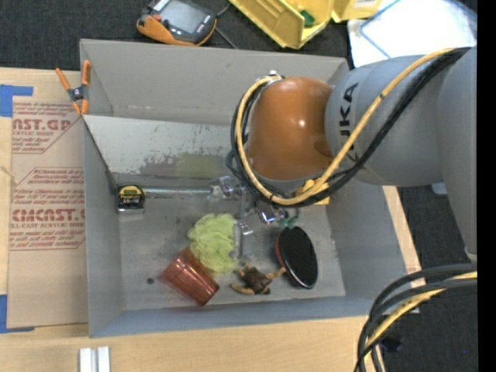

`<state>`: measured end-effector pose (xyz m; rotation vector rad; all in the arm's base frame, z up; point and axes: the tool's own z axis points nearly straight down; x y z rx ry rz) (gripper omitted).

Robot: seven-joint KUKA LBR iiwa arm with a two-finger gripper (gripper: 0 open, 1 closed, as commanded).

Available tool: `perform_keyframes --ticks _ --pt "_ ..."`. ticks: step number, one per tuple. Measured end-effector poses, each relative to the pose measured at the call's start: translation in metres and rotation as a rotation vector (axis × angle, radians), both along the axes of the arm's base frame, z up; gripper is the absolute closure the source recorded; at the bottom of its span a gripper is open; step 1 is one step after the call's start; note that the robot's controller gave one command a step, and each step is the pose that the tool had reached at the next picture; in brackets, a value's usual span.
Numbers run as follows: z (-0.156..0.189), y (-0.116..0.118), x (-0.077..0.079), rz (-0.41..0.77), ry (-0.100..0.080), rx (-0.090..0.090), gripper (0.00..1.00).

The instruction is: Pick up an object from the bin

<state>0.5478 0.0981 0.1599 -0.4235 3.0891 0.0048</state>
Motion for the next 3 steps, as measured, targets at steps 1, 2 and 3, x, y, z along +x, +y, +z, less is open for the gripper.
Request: perform_keyframes --ticks 1,2,3 --pt "-0.091 -0.007 -0.008 -0.099 0.017 -0.001 0.00" --pt "-0.090 0.015 -0.013 -0.018 -0.007 0.002 0.00" --pt "-0.090 0.024 -0.015 -0.060 0.013 0.000 1.00"
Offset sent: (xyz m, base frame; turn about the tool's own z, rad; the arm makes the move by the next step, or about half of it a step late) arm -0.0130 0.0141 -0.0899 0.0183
